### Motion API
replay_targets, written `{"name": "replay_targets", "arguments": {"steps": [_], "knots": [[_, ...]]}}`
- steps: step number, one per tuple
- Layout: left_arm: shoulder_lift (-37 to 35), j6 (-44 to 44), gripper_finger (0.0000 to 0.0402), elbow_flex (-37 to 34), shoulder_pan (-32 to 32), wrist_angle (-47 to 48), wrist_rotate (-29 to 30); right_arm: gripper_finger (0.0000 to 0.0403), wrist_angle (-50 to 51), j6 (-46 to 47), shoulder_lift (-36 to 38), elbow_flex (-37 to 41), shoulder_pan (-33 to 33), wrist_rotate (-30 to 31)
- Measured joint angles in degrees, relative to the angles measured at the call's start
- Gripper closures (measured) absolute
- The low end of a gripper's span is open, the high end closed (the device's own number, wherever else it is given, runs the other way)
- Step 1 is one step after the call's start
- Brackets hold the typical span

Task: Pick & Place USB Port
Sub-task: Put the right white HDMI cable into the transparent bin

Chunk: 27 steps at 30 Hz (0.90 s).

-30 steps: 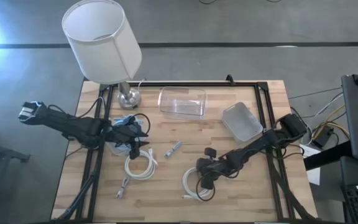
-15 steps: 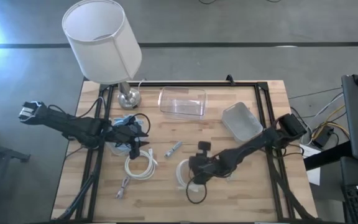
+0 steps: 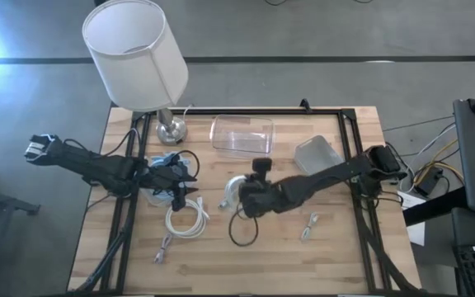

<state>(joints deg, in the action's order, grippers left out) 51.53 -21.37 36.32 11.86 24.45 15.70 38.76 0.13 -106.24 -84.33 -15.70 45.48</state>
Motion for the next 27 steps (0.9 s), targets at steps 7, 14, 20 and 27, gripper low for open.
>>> {"name": "replay_targets", "arguments": {"steps": [7,14,20,27], "knots": [[0.0,0.0,0.0234,0.0,-0.01,0.01,0.01,0.0365,-0.03,-9.76,0.0,-2.23,5.84,7.66],[0.0,0.0,0.0234,0.0,0.01,0.0,0.01,0.0365,-0.13,-17.89,0.04,-4.22,12.05,11.67],[0.0,0.0,0.0234,0.0,0.01,0.02,0.02,0.0365,-0.01,-23.4,0.07,-6.8,16.66,11.66],[0.0,-0.02,0.0234,-0.02,-0.01,0.0,0.04,0.0364,-0.12,-27.93,0.11,-12.19,20.16,11.3]]}}
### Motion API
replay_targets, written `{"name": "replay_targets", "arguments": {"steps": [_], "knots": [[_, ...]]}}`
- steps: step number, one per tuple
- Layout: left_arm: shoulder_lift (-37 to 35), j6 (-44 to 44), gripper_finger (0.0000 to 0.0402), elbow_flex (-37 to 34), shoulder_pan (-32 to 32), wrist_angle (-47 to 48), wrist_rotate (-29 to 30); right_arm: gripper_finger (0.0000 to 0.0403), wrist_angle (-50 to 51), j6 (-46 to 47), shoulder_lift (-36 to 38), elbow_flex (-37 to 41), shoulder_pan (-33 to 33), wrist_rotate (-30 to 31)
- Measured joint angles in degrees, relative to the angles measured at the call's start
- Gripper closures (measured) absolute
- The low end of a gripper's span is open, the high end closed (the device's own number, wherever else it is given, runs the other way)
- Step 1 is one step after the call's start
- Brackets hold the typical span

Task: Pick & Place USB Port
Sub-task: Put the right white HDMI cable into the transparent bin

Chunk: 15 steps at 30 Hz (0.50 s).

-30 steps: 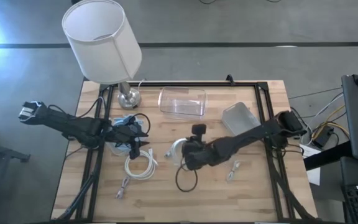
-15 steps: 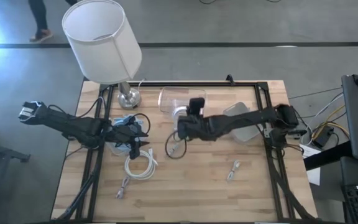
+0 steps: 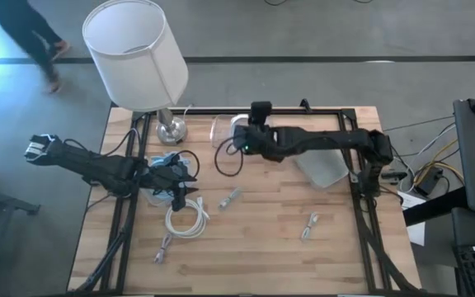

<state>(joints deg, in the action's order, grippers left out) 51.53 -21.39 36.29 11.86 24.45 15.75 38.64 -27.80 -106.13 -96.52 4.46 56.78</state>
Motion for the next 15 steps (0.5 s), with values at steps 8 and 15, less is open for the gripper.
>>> {"name": "replay_targets", "arguments": {"steps": [8,15], "knots": [[0.0,0.0,0.0234,0.0,0.0,0.0,0.02,0.0364,-2.84,5.1,0.11,-0.47,6.89,-12.95],[0.02,0.0,0.0234,0.0,0.0,0.0,0.02,0.0364,-18.03,-2.09,-0.9,9.38,10.9,-17.69]]}}
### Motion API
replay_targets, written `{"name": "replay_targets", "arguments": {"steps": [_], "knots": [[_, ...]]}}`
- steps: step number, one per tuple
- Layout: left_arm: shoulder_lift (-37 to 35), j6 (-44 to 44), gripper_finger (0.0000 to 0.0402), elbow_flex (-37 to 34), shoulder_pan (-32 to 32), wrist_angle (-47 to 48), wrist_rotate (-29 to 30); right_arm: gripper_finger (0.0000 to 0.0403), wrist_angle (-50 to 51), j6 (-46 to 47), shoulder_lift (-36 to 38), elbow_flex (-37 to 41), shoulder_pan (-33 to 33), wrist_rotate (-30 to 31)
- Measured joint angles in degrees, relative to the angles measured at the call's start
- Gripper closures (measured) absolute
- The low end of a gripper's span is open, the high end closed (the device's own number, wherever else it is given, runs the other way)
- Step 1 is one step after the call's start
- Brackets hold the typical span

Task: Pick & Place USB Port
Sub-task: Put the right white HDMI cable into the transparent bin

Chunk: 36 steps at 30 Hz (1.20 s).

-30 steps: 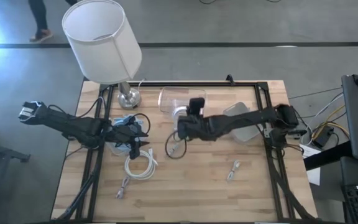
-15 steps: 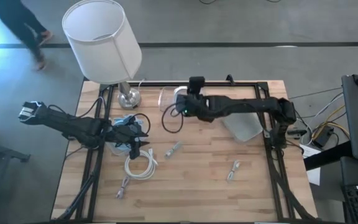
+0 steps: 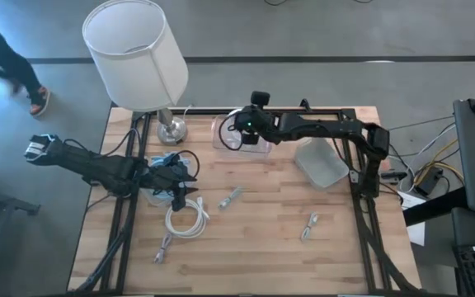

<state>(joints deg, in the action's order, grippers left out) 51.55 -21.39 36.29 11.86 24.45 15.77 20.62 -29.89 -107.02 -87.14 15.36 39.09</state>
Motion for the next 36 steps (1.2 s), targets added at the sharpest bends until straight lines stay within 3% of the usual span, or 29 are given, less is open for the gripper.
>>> {"name": "replay_targets", "arguments": {"steps": [7,12,23,27,36], "knots": [[0.0,0.0,0.0234,0.0,0.02,0.02,0.0,0.0364,-11.5,-0.82,-0.02,7.24,0.28,-0.68],[0.0,0.0,0.0234,0.0,0.0,0.02,0.0,0.0364,-14.22,4.24,-0.09,11.64,0.52,-3.87],[0.0,0.0,0.0234,0.0,0.0,-0.02,0.2,0.0363,-16.85,8.2,-0.09,18.37,1.25,-4.99],[0.0,-0.02,0.0234,0.0,0.0,-0.02,0.2,0.0349,-17.14,11.3,-0.09,18.86,1.54,-7.79],[0.0,-0.02,0.0234,0.0,0.0,-0.02,0.2,0.03,-17.06,11.95,-0.09,19.17,2.61,-7.8]]}}
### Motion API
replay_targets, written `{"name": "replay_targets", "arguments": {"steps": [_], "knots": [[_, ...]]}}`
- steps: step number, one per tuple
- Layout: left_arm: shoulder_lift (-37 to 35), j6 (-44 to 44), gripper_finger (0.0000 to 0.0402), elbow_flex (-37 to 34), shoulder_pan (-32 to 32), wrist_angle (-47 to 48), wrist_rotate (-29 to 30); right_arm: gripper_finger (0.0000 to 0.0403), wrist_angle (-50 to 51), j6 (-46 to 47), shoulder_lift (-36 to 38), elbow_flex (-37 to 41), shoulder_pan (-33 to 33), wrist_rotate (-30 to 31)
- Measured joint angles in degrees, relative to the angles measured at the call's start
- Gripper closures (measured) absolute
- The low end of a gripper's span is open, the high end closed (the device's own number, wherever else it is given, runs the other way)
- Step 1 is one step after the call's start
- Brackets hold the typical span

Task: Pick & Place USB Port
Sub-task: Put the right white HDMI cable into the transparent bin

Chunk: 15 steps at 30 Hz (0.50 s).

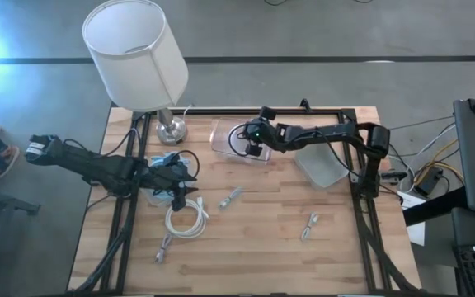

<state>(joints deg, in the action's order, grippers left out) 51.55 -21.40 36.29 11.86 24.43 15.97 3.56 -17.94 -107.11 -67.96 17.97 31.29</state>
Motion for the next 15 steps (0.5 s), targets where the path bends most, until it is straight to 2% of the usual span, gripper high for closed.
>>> {"name": "replay_targets", "arguments": {"steps": [15], "knots": [[0.0,0.26,0.0234,0.0,0.02,0.02,-0.29,0.0231,0.89,0.01,0.44,-2.6,-1.34,0.13]]}}
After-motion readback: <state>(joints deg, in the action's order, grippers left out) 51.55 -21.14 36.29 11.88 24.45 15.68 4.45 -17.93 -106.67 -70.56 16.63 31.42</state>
